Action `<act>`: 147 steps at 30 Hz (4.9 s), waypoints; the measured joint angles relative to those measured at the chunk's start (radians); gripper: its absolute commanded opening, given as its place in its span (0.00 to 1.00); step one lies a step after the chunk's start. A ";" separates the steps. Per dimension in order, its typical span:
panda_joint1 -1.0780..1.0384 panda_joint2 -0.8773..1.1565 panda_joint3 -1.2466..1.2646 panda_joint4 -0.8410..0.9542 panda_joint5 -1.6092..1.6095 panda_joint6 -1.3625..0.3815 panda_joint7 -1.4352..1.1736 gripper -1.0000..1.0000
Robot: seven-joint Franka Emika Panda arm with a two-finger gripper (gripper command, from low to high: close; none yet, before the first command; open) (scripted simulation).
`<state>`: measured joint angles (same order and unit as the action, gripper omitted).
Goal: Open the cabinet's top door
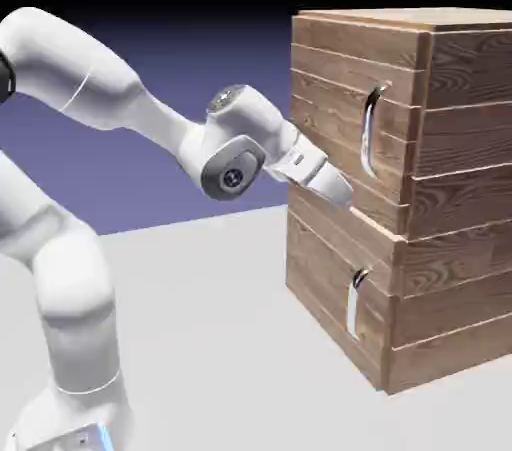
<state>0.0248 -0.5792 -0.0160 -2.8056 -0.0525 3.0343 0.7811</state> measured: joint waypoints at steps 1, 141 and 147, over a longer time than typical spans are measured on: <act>0.011 -0.008 -0.013 0.004 -0.043 -0.002 0.033 0.50; -0.385 -0.524 1.344 0.724 -0.453 -1.923 1.613 0.00; -0.589 -0.552 1.437 0.941 -0.414 -2.071 1.568 0.00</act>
<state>-0.5638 -1.1315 1.4212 -1.8645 -0.4663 0.9637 2.3491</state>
